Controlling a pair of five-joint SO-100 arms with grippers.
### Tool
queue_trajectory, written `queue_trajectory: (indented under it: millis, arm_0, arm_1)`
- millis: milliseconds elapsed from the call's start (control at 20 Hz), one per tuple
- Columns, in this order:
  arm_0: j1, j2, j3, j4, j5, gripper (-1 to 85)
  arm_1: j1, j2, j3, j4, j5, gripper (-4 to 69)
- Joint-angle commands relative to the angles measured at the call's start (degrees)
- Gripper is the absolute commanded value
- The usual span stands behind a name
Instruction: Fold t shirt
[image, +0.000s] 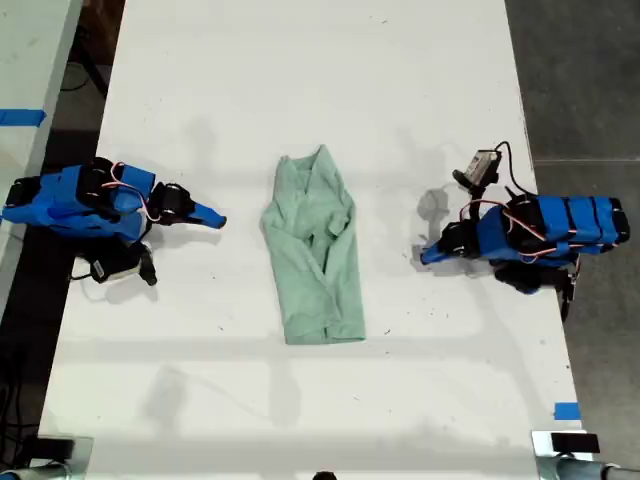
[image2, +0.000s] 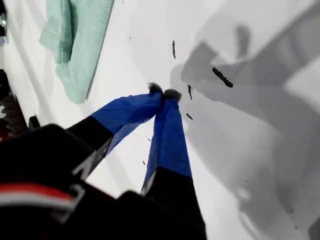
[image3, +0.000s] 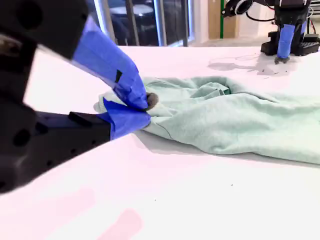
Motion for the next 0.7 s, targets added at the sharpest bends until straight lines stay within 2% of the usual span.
queue_trajectory:
  millis: [0, 650]
  arm_0:
    - [-0.2, 0.5, 0.3, 0.3, 0.2, -0.2]
    - [-0.8, 0.5, 0.4, 0.4, -0.2, -0.2]
  arm_1:
    - [0.2, 0.8, 3.0, -0.2, 0.5, 0.2]
    - [-0.1, 0.8, 3.0, 0.4, 2.9, 0.2]
